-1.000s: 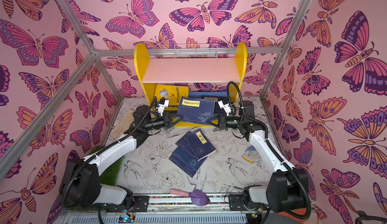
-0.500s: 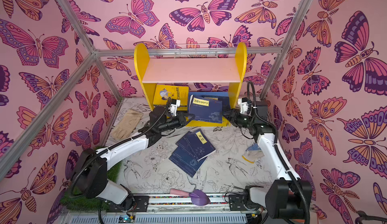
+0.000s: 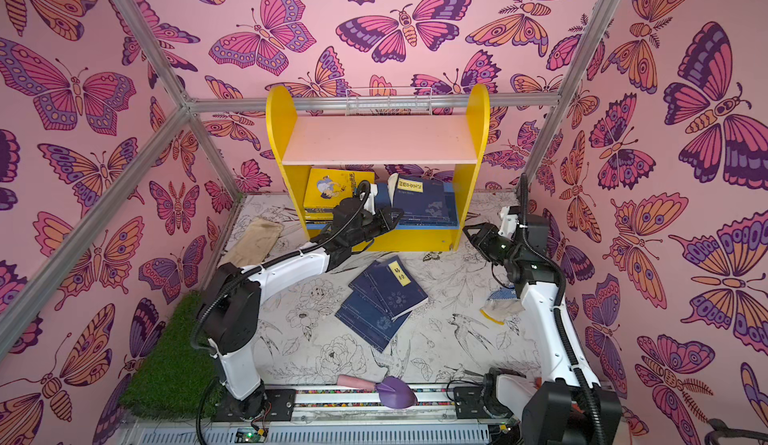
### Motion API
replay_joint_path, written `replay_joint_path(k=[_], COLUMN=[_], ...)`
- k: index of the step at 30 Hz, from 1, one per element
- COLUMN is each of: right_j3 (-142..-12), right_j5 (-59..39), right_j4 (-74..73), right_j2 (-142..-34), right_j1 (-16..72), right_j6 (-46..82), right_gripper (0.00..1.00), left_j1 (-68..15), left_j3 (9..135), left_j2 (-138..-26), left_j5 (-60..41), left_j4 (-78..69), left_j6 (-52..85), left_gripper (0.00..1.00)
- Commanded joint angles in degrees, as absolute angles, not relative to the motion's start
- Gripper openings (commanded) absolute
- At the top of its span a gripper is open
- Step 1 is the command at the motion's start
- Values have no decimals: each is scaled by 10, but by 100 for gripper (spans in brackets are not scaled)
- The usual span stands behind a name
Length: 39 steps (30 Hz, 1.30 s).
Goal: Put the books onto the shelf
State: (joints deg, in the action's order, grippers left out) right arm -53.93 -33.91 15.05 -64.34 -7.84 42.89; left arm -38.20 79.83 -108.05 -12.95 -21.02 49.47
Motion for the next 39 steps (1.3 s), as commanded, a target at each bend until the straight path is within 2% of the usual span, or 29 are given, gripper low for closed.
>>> replay_joint_path(k=[1, 14, 21, 23, 24, 25, 29, 33, 38, 39], right_j3=[-548, -548, -548, -548, -548, -548, -548, -546, -546, -547], right_j5=[-335, -331, -335, -335, -337, -336, -338, -339, -339, -337], right_j4=[168, 180, 181, 180, 180, 181, 180, 182, 193, 196], right_j2=[-637, -642, -642, -642, -642, -642, -642, -638, -637, -637], right_j1=[-81, -81, -81, -81, -80, -80, -80, -81, -81, -80], right_j6=[415, 409, 409, 410, 410, 410, 410, 409, 402, 400], right_gripper=[44, 44, 44, 44, 44, 44, 43, 43, 43, 43], left_j1=[-391, -398, -397, -397, -397, -397, -397, -397, -398, -398], left_j3=[841, 946, 971, 975, 978, 981, 984, 985, 992, 998], left_j2=[-1098, -1195, -1210, -1210, -1211, -1212, -1211, -1205, -1197, -1195], left_j5=[-106, -111, -127, -122, -122, -124, -123, -105, -60, -49], left_j4=[-218, -152, -116, -102, -97, -94, -83, -67, -33, -16], left_j6=[462, 450, 447, 444, 443, 442, 443, 442, 437, 436], left_gripper=[0, 0, 0, 15, 32, 44, 72, 89, 100, 99])
